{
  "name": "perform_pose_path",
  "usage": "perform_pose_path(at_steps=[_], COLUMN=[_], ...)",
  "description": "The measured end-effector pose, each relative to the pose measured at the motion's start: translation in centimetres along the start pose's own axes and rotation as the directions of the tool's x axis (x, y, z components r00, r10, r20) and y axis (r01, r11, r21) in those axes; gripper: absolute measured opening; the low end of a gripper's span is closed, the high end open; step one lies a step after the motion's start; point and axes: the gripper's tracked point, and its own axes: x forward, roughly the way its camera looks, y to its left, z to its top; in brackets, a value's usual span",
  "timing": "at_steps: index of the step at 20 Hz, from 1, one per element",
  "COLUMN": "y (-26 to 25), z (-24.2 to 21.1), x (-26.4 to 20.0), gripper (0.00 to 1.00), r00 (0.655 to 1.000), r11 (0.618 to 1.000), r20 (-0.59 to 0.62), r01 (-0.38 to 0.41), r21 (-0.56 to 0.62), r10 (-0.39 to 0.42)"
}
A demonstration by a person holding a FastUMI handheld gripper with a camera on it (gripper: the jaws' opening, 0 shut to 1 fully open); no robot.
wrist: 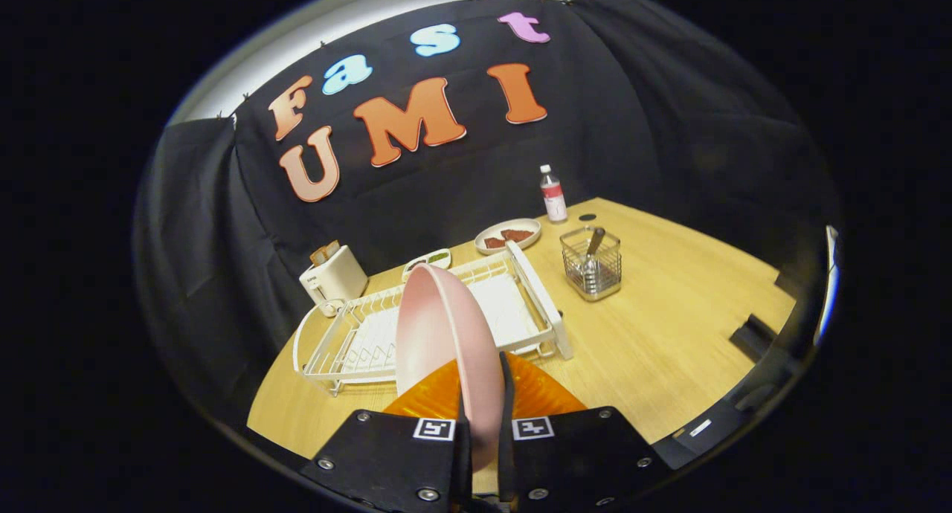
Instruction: Take the plate from the dish rack, then take the spoon from the basket and place it into the plate.
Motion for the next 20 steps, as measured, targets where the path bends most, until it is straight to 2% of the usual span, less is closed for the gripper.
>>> perform_pose_path(at_steps=[6,16,20], y=[-0.9,0.1,-0.2], z=[-6.4,-11.0,-11.7], x=[0.4,2.4,2.8], gripper=[0.13,0.15,0.2], r00=[0.991,0.962,0.957], r11=[0.977,0.928,0.926], r20=[-0.121,-0.231,-0.256], r01=[-0.033,-0.051,-0.033], r21=[0.212,0.369,0.377], r10=[0.06,0.145,0.138])
